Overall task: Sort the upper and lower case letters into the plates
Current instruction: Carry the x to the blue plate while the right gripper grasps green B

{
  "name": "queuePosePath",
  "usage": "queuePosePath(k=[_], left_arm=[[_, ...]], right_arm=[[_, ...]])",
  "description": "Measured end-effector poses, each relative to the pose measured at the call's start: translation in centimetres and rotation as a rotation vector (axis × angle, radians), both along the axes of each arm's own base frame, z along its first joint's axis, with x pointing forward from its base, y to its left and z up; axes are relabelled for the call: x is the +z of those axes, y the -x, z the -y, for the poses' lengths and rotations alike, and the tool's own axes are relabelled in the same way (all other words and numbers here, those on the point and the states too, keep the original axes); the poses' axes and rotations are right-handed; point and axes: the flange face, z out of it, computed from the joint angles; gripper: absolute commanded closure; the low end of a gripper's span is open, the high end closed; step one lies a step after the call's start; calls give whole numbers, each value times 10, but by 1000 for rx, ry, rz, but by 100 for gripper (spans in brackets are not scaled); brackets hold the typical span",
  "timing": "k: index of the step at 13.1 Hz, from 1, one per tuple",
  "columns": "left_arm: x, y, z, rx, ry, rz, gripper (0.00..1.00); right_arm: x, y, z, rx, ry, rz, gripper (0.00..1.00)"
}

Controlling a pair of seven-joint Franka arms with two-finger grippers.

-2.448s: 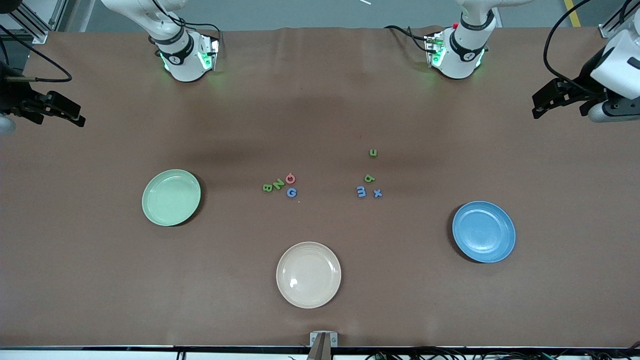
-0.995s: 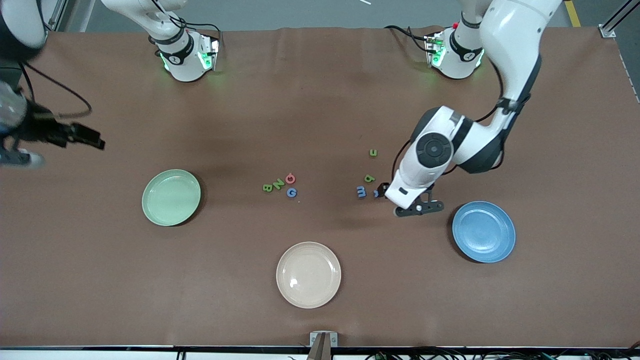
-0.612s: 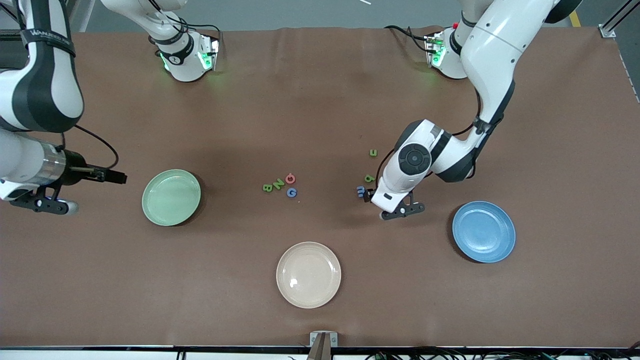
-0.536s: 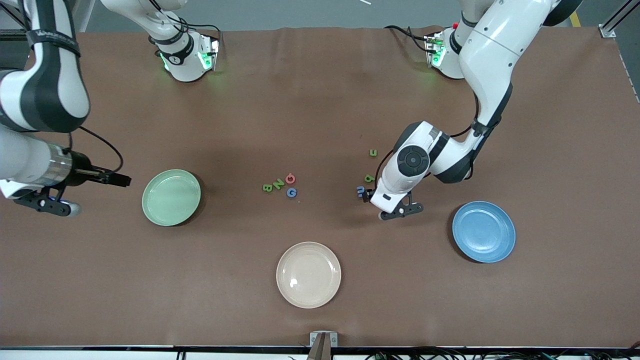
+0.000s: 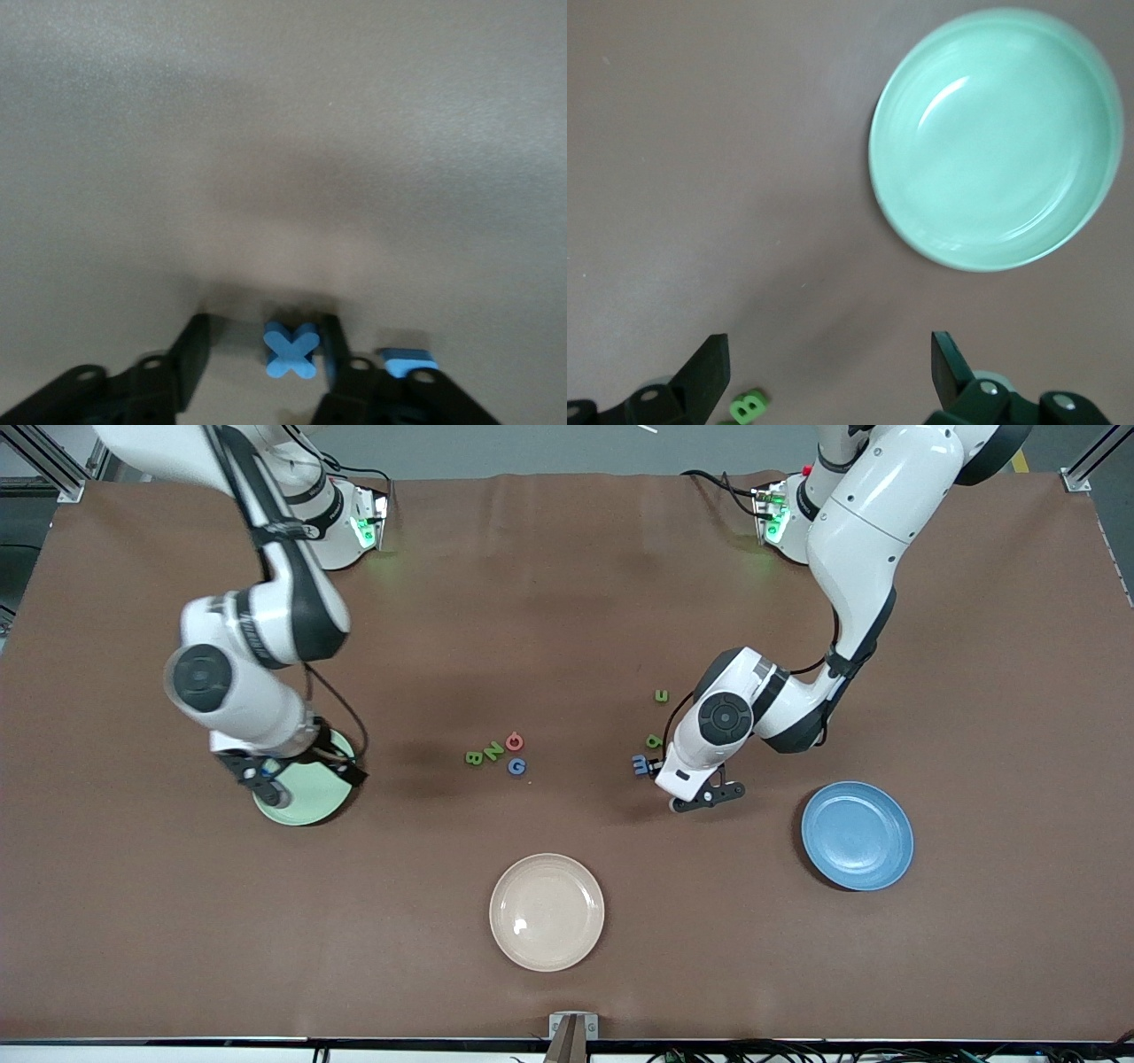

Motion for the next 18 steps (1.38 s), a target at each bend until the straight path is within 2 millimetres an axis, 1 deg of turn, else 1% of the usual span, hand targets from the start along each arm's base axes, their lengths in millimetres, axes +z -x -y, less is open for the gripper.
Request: queuePosePath(k=[1, 2, 3, 4, 5, 6, 7, 8, 9, 10, 11, 12, 13, 14, 15, 16, 17, 18], left_arm=[[1, 0, 0, 0, 0, 1, 83], [2, 0, 0, 0, 0, 2, 91], [2, 0, 0, 0, 0, 3, 95], [2, -1, 0, 1, 1, 4, 97], [5, -4, -3, 6, 2, 11, 98], [12, -11, -8, 15, 3, 27, 98], [24, -21, -19, 26, 3, 52, 98], [41, -35, -37, 33, 5, 83, 98], [59, -50, -62, 38, 7, 113, 98], [74, -65, -92, 40, 8, 140, 98], [85, -79, -125, 39, 7, 161, 97], [92, -91, -158, 39, 5, 175, 96], [94, -100, -190, 40, 1, 182, 96], [93, -105, -219, 45, -7, 183, 96], [91, -109, -245, 47, -31, 188, 94], [88, -111, -267, 46, -62, 193, 90], [82, -113, -285, 43, -86, 200, 73], [73, -115, -299, 44, -97, 207, 35]], right_arm=[[-24, 8, -20, -40, 4, 9, 0], [-46, 13, -37, -81, 7, 19, 0], [-66, 17, -54, -123, 9, 30, 0], [-84, 21, -69, -161, 12, 35, 0], [-99, 25, -83, -193, 18, 33, 0], [-108, 27, -97, -216, 22, 31, 1], [-114, 29, -108, -235, 25, 30, 3], [-119, 30, -119, -254, 28, 30, 8], [-123, 33, -129, -265, 30, 29, 15], [-126, 36, -137, -267, 31, 29, 22], [-128, 38, -143, -269, 32, 29, 28], [-130, 40, -146, -271, 33, 29, 30], [-131, 41, -148, -275, 33, 30, 37], [-132, 42, -150, -280, 31, 33, 47], [-134, 44, -152, -283, 30, 35, 60], [-136, 45, -155, -285, 30, 36, 76], [-135, 45, -156, -285, 24, 43, 92], [-133, 44, -157, -285, 22, 46, 100]])
